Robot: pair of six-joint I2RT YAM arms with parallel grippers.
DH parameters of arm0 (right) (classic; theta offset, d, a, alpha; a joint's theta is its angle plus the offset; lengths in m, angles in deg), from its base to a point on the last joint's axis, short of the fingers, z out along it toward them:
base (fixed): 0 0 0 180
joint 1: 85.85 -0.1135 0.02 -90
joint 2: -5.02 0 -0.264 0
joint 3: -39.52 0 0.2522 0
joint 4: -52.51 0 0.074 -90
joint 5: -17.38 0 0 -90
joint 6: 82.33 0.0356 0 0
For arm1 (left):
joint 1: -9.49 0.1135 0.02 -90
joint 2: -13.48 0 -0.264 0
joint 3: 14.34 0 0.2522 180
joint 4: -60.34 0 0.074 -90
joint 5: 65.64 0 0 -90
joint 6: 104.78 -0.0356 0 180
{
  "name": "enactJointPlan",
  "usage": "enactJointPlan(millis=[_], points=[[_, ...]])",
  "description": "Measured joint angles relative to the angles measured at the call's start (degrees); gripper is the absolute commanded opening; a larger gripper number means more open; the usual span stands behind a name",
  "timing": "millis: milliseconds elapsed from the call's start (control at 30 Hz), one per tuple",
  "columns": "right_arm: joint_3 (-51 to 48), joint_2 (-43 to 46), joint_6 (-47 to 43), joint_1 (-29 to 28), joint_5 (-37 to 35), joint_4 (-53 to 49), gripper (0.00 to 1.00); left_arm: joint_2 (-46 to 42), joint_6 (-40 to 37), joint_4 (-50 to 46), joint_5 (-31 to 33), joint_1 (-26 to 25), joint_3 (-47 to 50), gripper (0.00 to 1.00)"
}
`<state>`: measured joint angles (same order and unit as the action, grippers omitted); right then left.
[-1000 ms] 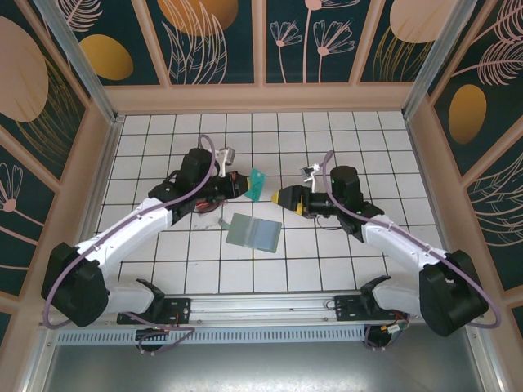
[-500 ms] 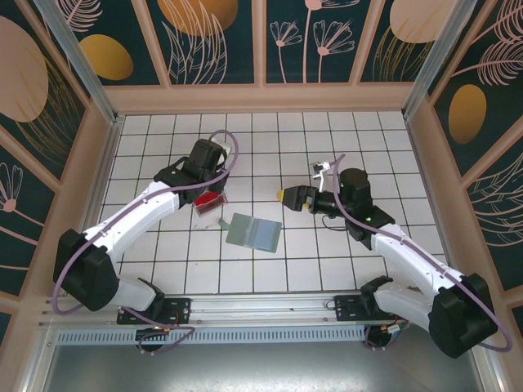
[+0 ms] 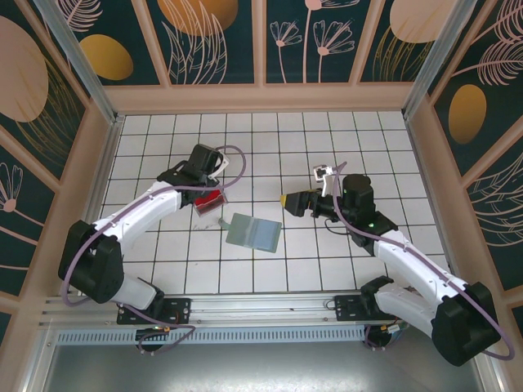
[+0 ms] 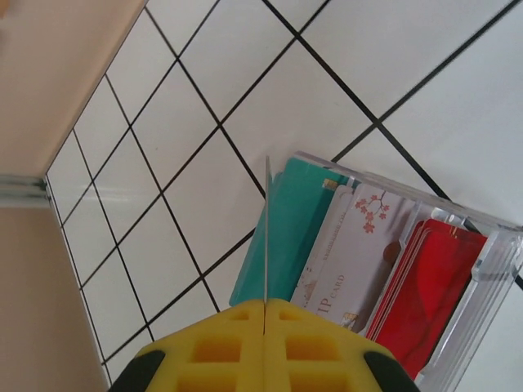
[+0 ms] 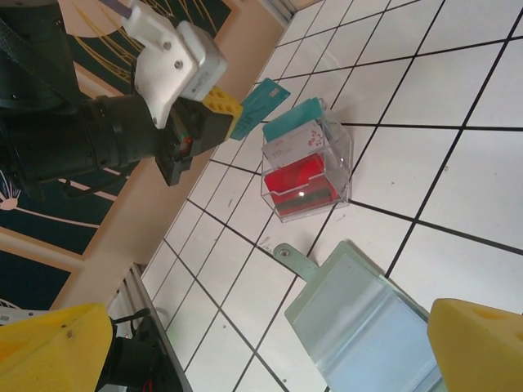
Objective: Take the credit cards out of the card holder
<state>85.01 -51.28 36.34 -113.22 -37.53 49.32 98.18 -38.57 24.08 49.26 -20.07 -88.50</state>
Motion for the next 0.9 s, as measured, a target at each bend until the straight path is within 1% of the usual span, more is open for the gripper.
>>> enactJointPlan(millis=[300,500,800,900], points=[[0.0,0.0,-1.4,0.0,-0.6,-0.1,0.99,1.3,-5.4,1.7,-2.0,1.1,1.9,0.00],[0.0,-1.2,-1.4,0.1,-0.6,-0.1,0.99,2.1,-6.9,3.5,-2.6,2.1,1.9,0.00],[0.0,-2.5,-1.4,0.8,-0.5,-0.1,0.99,3.1,-7.5,5.2,-3.7,2.3,3.5,0.00],[0.0,-2.6,-1.4,0.9,-0.5,-0.1,0.99,3.1,-7.5,5.8,-3.7,2.7,3.8,0.08]])
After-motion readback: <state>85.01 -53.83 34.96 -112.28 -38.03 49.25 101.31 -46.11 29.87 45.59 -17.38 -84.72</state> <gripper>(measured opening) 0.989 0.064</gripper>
